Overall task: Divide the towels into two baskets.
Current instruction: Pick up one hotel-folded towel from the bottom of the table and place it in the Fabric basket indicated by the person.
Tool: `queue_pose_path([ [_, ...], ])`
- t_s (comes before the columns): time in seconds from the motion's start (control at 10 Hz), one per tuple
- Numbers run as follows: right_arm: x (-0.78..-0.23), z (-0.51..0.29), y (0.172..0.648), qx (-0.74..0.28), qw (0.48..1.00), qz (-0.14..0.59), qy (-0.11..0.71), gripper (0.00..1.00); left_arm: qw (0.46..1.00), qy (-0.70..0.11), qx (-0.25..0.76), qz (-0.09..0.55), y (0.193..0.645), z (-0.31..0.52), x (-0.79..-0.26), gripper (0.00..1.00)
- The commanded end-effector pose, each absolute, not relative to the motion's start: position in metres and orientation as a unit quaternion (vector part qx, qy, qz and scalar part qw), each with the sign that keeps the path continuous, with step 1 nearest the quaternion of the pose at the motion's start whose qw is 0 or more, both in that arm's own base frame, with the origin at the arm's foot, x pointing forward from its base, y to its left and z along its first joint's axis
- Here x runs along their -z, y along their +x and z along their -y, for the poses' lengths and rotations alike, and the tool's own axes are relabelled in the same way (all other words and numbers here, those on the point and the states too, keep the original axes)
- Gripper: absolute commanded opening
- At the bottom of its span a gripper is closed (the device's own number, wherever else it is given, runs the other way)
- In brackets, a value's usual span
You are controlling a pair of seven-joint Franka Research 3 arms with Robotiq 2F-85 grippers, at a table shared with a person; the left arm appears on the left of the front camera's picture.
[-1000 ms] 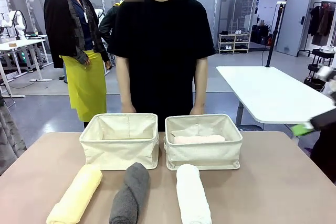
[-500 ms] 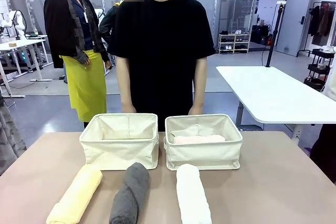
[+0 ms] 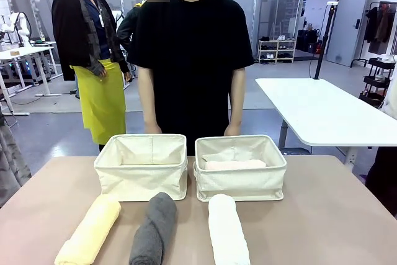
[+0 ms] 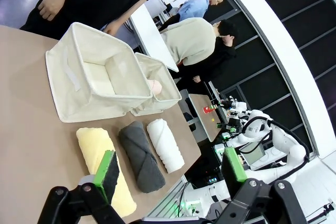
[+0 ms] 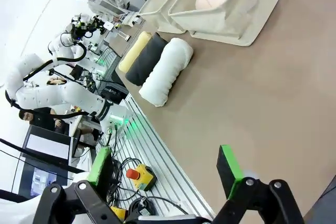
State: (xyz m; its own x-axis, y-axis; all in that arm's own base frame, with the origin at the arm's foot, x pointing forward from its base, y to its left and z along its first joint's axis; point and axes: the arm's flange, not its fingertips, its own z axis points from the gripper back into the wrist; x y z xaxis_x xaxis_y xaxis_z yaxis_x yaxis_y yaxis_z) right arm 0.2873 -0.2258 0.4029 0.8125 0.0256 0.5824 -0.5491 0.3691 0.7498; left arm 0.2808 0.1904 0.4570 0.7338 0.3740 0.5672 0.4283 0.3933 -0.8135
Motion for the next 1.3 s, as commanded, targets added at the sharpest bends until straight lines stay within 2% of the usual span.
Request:
queue_pose_path([
  [0.0,-0.4168,0.2241,0.2881,-0.198,0.783,0.257,0.531,1.00,0.746,-0.554,0.023,0.369,0.2779,-0.1914,-0.4589,1.00],
  [1.2,-0.4168,0.2241,0.2881,-0.198,0.783,0.257,0.531,1.00,0.746,-0.554,0.023,0.369,0.2779,-0.1914,-0.4589,1.00],
])
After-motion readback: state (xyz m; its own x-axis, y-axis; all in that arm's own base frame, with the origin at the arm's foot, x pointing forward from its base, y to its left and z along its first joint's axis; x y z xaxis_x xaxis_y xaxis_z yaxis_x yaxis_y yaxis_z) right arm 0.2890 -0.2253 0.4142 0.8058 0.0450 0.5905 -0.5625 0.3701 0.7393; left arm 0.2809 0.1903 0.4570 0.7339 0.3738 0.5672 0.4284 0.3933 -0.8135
